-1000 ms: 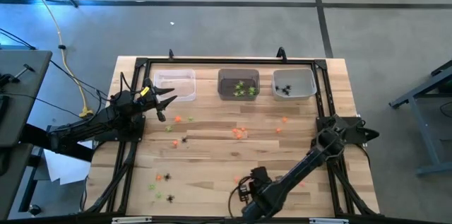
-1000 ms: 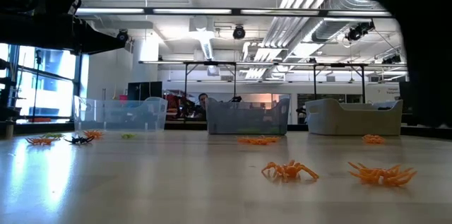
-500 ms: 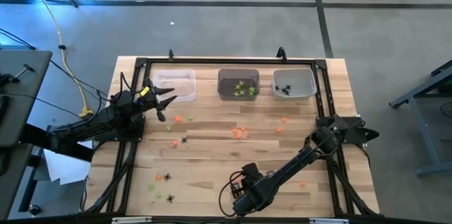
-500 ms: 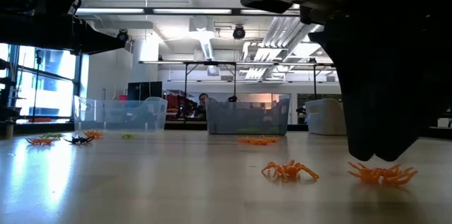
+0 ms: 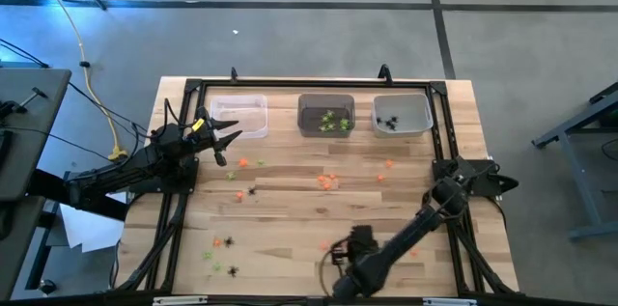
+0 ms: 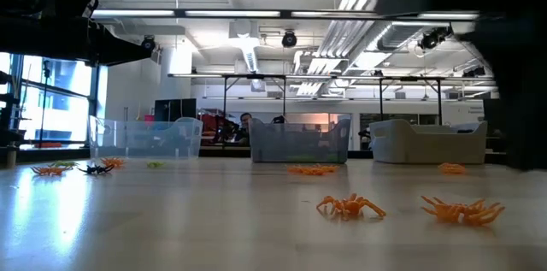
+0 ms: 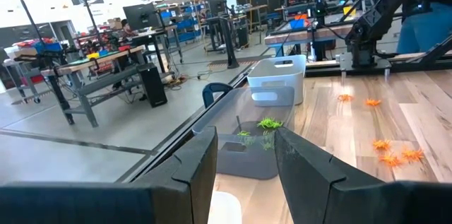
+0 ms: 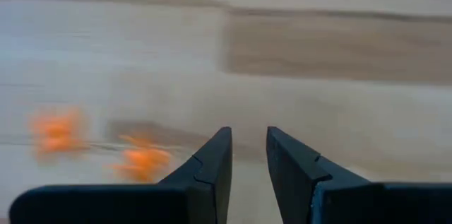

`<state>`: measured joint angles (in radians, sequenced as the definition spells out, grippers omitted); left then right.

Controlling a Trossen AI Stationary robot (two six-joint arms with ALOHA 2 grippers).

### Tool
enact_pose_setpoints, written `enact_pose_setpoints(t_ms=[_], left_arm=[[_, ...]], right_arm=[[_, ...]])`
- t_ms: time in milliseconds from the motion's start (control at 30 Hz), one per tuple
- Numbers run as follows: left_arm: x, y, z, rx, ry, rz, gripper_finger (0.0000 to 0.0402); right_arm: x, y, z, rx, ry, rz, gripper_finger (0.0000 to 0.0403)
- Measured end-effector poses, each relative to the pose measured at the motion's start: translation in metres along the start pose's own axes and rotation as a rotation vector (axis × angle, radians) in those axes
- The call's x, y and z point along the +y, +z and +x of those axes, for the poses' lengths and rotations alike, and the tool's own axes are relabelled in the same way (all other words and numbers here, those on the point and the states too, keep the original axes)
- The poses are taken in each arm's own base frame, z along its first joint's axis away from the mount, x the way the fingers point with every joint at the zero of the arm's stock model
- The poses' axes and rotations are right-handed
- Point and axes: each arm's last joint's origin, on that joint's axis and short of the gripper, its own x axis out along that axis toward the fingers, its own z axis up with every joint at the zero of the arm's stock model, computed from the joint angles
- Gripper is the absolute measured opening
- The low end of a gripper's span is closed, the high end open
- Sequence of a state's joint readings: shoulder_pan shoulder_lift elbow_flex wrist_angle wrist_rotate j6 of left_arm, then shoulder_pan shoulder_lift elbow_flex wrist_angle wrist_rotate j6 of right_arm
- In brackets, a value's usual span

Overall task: Sort Halloween decoration
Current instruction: Put the orange spider toy into the transparent bin

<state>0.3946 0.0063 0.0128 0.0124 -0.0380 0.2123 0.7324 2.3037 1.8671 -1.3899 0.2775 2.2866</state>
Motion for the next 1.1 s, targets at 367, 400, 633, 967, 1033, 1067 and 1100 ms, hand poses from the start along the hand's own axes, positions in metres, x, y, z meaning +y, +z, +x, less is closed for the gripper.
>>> enact_pose_setpoints(t_ms=[367,400,633,967,1033,1067,1100], left_arm=[[0.0,0.0,0.0,0.0,0.0,0.0,0.0131],[0.0,0.0,0.0,0.0,0.0,0.0,0.0131],[0.0,0.0,0.0,0.0,0.0,0.0,0.0131],[0.0,0.0,0.0,0.0,0.0,0.0,0.0131],[0.0,0.0,0.0,0.0,0.0,0.0,0.0131],[0.0,0.0,0.0,0.0,0.0,0.0,0.0131],[0.0,0.0,0.0,0.0,0.0,0.0,0.0131]], right_arm=[[-0.053,-0.007,-0.045,0.195,-0.289,-0.056,0.0085],[-0.056,-0.009,-0.048,0.222,-0.307,-0.053,0.0085],[-0.076,-0.021,-0.059,0.296,-0.365,-0.09,0.0085],[-0.103,0.013,-0.027,0.297,-0.278,-0.098,0.0085],[-0.11,0.018,-0.013,0.351,-0.229,-0.091,0.0085],[-0.114,0.021,-0.006,0.376,-0.204,-0.088,0.0085],[-0.118,0.024,0.0,0.396,-0.185,-0.086,0.0085]])
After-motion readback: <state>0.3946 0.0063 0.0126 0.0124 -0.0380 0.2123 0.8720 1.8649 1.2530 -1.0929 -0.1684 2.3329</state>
